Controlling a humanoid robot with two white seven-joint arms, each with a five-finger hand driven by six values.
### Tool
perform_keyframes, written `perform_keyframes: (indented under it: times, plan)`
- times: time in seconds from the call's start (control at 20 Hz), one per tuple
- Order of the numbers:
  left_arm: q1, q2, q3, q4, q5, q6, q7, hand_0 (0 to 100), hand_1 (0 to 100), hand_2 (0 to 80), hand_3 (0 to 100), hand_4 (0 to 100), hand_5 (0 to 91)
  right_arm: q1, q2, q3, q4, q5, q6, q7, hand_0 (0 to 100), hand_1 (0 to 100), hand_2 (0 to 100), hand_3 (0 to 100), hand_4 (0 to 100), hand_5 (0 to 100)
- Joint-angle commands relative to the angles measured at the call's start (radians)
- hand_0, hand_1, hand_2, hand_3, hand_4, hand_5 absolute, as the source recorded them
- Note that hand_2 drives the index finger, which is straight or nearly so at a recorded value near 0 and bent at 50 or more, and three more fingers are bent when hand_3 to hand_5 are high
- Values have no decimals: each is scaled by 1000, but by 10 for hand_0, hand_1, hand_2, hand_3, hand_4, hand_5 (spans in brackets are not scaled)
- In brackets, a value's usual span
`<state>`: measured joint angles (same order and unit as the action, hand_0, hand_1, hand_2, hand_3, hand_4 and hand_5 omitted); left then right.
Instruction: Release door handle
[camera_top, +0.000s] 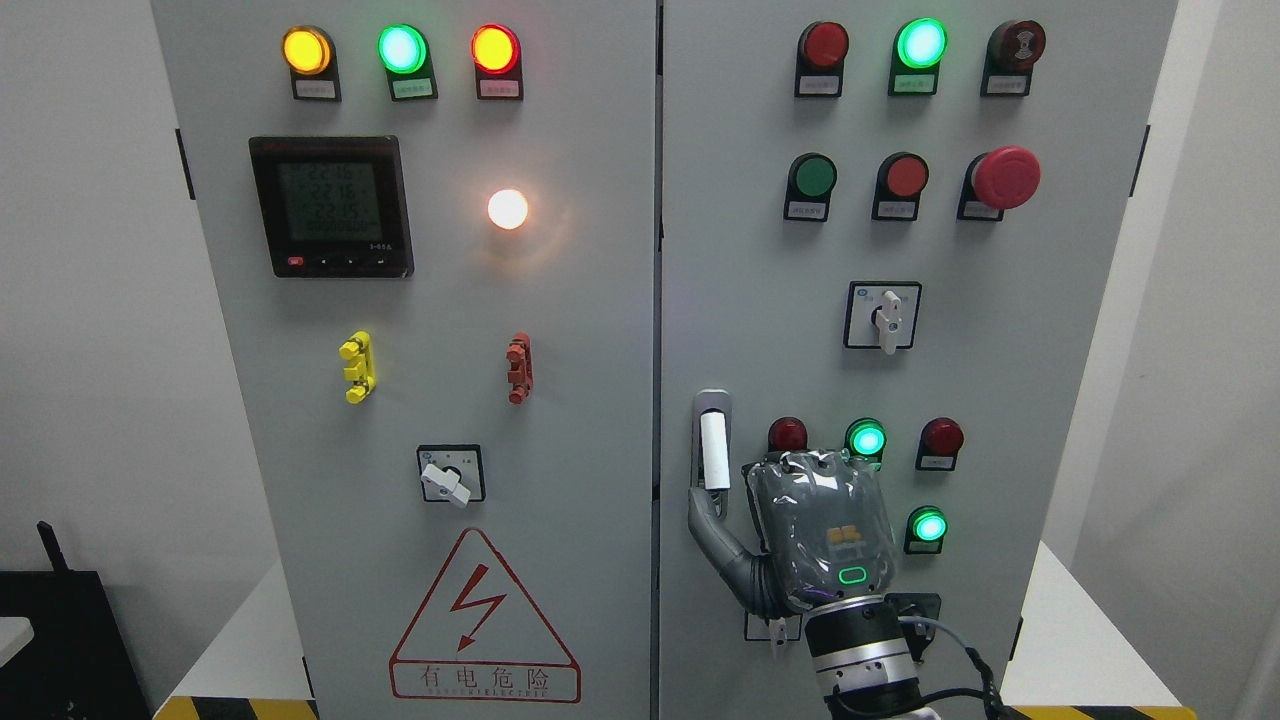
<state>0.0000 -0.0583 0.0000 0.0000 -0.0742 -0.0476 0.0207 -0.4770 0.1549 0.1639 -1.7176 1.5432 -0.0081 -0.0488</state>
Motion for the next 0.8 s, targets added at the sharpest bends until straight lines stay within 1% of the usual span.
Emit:
perform_keyframes:
  times: [0.0,0.75]
  plan:
    - [-3,0,2,11,-1,0,-1,120,389,0,0,0,0,2,0,0,-2,0,11,0,497,53,1000,1000,1000,960]
    - [-3,0,2,9,-1,0,-1,120,389,0,0,0,0,3,0,2,-4,0,19,0,520,60,1000,1000,1000,960]
